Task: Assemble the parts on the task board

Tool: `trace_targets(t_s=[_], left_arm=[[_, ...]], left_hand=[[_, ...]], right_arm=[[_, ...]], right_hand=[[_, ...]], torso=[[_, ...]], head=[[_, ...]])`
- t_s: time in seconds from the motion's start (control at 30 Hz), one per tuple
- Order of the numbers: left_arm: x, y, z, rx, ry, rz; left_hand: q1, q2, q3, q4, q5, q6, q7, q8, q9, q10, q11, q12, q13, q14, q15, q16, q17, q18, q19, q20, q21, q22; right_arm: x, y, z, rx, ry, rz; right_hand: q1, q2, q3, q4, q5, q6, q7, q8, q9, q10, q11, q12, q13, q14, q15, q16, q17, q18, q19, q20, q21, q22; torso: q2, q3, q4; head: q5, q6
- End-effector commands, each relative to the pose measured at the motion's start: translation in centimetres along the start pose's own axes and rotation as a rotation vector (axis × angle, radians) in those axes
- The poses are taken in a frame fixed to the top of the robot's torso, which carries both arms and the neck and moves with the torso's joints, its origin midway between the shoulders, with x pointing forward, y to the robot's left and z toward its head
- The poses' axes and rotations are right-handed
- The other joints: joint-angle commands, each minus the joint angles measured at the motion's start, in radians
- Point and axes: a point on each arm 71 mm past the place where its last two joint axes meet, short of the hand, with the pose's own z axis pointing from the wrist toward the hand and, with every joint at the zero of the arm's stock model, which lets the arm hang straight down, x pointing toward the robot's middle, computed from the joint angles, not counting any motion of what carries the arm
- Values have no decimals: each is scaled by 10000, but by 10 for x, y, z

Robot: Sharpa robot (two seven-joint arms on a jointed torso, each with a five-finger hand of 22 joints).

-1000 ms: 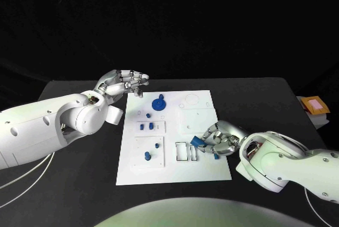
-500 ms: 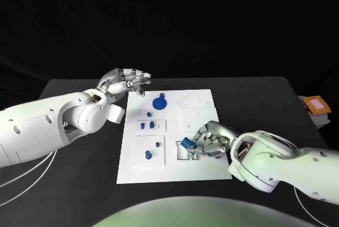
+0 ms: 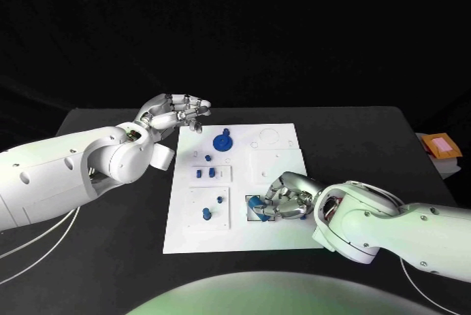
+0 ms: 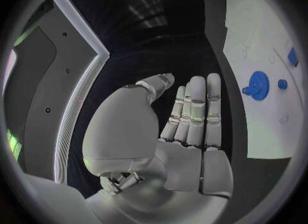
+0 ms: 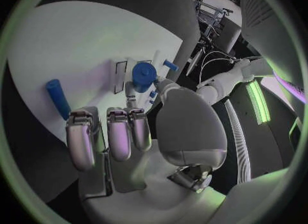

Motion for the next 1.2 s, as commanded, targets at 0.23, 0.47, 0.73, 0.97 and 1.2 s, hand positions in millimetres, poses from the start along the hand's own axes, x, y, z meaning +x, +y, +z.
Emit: trace_targets(t_s=[0.23,0.47,0.73,0.97,1.2], left_arm=[[1,-1,0,111,156,-73],[1,-1,0,93,151,-61],[1,-1,0,80,140,-54],[-1,-1,-1,47,98,-36],[-2,0,-2,23,96,-23]], left_hand=[[53,75,14,-3,33,-99,199,23,8,-76,26,47,13,-46,0,50,13,146,30,58,-31,-12],[73,72,14,-3,32,-114,205,33,22,-93,31,69,18,-47,2,61,15,144,43,56,-32,-16],[73,72,14,-3,32,-114,205,33,22,-93,31,69,18,-47,2,61,15,144,43,56,-32,-16],[77,77,15,3,33,-120,209,37,28,-102,34,77,19,-46,4,65,16,144,49,56,-32,-17],[77,77,15,3,33,-120,209,37,28,-102,34,77,19,-46,4,65,16,144,49,56,-32,-17]], right_arm=[[7,0,6,158,337,-221],[11,3,8,33,380,-153],[12,6,2,-412,424,-142],[8,5,-10,-817,173,47],[7,2,-14,-883,343,-13]], right_hand=[[-1184,218,-799,10,-491,384,-475,320,137,834,-157,-42,2342,920,-134,6,2124,-97,951,-118,-105,2572],[-1588,386,-1345,23,-1041,295,-489,494,217,811,-166,-79,2316,915,-147,-6,2098,-87,934,-132,-152,2558],[-1341,421,-1669,-32,-1075,278,-514,643,272,852,-189,-27,2370,922,-161,1,2124,-92,944,-143,-126,2566],[-651,515,-1792,-33,-843,492,-658,1037,427,892,-312,18,2416,929,-258,11,2161,-135,1018,-216,65,2622],[-555,545,-1849,-40,-818,504,-692,1135,464,907,-343,38,2435,932,-286,14,2171,-140,1026,-244,87,2629]], torso=[[14,5,0],[8,8,-3],[3,10,1],[3,14,-19],[3,13,-12]], head=[[17,-8],[17,-16],[25,-28],[68,-45],[77,-47]])
